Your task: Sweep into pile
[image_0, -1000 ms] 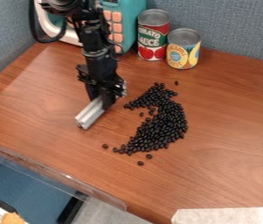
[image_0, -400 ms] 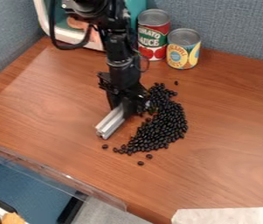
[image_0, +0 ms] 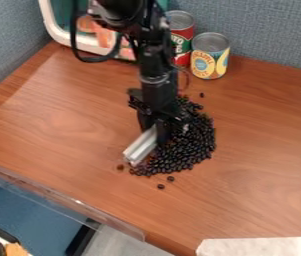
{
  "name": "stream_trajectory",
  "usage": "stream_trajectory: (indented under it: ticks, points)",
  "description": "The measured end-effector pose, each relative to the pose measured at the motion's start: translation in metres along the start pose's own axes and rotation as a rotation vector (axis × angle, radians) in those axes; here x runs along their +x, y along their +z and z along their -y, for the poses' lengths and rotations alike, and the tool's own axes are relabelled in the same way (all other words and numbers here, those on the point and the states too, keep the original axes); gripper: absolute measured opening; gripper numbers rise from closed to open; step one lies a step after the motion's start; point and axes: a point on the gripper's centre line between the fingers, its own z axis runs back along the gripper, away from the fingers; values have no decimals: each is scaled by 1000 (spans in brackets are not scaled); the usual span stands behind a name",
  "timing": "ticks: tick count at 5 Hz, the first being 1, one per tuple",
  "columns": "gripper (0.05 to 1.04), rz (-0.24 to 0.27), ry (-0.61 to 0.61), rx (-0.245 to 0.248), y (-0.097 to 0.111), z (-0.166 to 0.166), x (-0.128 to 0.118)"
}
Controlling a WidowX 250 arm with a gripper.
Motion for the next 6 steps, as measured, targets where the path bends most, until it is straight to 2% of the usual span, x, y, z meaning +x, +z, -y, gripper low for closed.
stream_trajectory:
  ticks: [2, 3, 4, 5, 6]
  points:
    - [368, -27, 5, -34, 3, 7, -7]
    - [368, -23, 53, -45, 13, -8, -12]
    - [368, 43, 141, -42, 35, -44, -9]
    - [368, 75, 166, -32, 44, -62, -6]
    - [368, 124, 148, -15, 45, -89, 12]
